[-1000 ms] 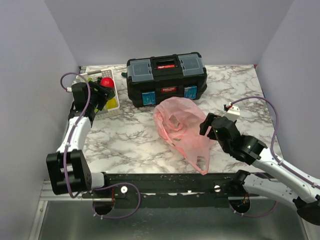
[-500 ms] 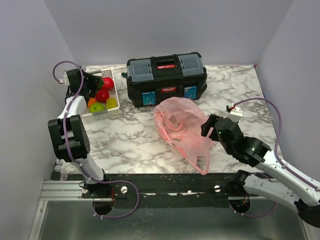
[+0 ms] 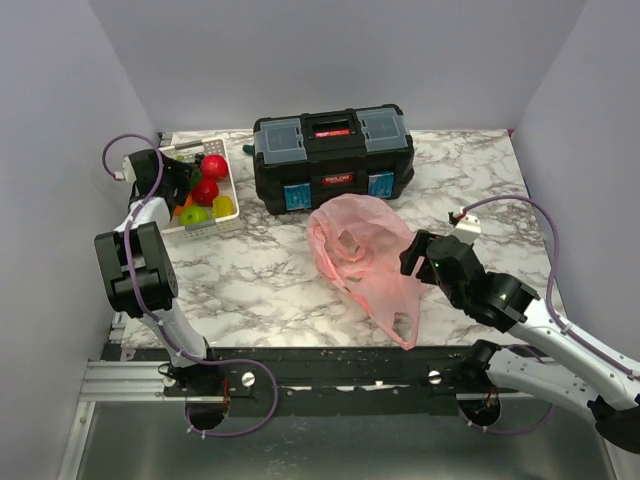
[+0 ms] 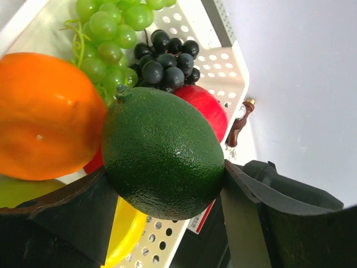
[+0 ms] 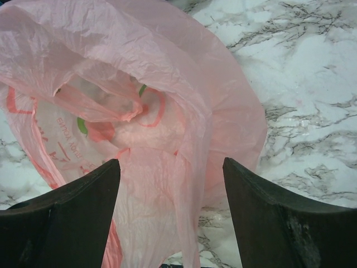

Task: Take the fake fruits out of the plastic bag
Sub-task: Place the fake fruit in the bin, then reset both arms

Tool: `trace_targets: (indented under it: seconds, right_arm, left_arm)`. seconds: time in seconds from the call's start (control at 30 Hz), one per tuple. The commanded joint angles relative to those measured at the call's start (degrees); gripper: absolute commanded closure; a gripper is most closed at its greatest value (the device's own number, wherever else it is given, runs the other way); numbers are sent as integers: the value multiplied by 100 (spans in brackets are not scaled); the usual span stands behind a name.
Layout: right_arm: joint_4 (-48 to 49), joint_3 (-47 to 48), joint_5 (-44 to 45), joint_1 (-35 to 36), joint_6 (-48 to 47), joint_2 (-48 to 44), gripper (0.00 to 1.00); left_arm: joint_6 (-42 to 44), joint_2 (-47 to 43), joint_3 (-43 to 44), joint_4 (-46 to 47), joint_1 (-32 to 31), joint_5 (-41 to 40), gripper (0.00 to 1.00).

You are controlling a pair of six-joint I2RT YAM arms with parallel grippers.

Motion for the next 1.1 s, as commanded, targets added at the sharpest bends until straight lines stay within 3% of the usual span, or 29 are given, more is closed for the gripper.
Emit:
trace_targets:
  seconds: [0.0,0.23,0.3,0.33,0.7,0.8,1.07]
  right_arm:
    - [15,176,-176,22,69,95,23]
    - [-37,116,-200,22,137,-43,23]
    - [-31,78,-195,22,175,-80,23]
    - [-15,72,-216,22,166,-86,24]
    - [-1,173,-172,22,55,-68,23]
    - [91,182,-206,22,-17,-72,23]
    - [-108,503,36,22,-228,-57,16]
  left_arm:
    - [-79,-203,-119,140,17,-197,40]
    - [-122,-363,-146,-11,20,-230,27]
    - [-127,-462,-262,21,13,-272,20]
    - [-127,-493,-283,21,19,-296,13]
    - [-425,-1227,-1003,236,-44,311,11]
    - [-273,-1609,-1172,187,-342,517,11]
    - [474,-2811,-1189,-62,-2118,422,10]
